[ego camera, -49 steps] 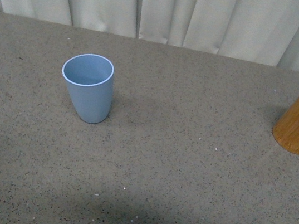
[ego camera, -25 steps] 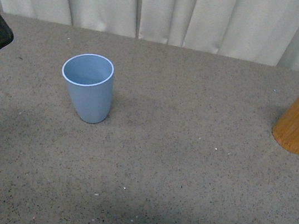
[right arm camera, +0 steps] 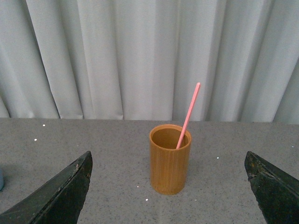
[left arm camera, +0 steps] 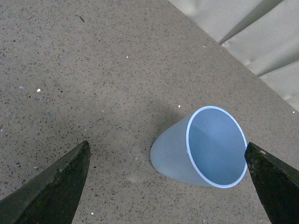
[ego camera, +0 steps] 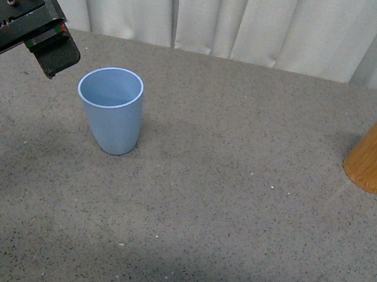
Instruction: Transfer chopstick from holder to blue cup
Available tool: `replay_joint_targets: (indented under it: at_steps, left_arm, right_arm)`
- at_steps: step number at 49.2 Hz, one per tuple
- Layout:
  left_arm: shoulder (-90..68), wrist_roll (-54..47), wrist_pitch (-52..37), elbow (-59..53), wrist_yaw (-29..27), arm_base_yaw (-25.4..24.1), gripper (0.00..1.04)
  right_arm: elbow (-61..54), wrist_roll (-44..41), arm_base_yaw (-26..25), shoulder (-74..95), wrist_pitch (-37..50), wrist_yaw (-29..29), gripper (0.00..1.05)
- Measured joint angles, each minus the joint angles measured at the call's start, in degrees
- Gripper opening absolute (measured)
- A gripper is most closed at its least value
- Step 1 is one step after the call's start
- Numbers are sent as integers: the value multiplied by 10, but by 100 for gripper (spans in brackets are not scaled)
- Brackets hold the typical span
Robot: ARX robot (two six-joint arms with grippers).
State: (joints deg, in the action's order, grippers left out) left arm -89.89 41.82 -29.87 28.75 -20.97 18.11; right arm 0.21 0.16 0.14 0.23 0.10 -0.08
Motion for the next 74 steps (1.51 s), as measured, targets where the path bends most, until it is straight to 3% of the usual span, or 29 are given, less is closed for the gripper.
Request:
replay_joint_targets:
  at_steps: [20, 74]
  left_arm:
    - [-88, 10, 43, 70, -3, 25, 98]
    - [-177, 25, 82, 139, -18, 7, 98]
  right_arm:
    - [0, 0, 0, 0, 0, 0, 95]
    - [0, 0, 0, 0, 0, 0, 95]
